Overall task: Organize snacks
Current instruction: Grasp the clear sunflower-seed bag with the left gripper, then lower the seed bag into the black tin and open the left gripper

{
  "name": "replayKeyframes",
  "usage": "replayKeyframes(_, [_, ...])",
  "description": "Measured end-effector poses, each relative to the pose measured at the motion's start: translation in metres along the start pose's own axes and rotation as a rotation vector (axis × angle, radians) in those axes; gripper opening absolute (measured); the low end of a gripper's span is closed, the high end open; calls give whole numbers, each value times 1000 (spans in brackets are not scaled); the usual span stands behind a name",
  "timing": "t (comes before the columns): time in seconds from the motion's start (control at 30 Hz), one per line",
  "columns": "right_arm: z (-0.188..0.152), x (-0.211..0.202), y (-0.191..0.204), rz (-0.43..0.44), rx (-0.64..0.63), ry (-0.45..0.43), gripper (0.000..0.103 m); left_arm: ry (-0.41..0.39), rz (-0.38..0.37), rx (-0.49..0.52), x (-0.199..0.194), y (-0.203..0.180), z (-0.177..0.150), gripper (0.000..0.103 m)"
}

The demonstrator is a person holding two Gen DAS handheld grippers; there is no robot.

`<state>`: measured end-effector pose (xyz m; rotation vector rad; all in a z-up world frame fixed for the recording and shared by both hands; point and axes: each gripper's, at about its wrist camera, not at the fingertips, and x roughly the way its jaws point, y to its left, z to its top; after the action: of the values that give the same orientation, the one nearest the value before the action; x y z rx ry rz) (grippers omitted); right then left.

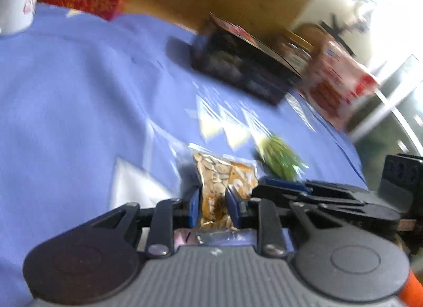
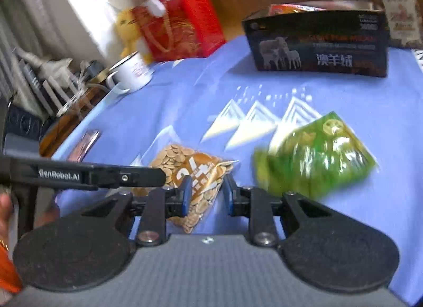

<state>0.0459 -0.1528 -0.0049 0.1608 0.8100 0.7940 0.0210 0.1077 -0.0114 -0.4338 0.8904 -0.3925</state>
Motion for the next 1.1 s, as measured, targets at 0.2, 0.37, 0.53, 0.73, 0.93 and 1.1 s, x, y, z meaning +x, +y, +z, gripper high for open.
replayKeyframes(0.2, [-52,-62,-15,-6,19,-93,48,-14,-52,79,14,-43,-26,23])
replayKeyframes(0.37, [-65,-83,-39,15,175,-129,46,-1,-63,118,20,-58,-23,46])
replayKeyframes(0.53, [-75,-84,-56,109,332,-182,47,4,-88,112,23,-58,-25,43])
replayKeyframes(0.73, [-65,-60,-39,151,322,-184,37,39,-189,14,31,-45,-34,16])
replayKeyframes(0.93, [-61,-58,-50,178,340,-167,23,66,-257,-109,30,-23,-32,15])
replayKeyframes(1.1, [-68,-78,-45,101,249,-177,30,71,-215,-41,31,-34,-30,15])
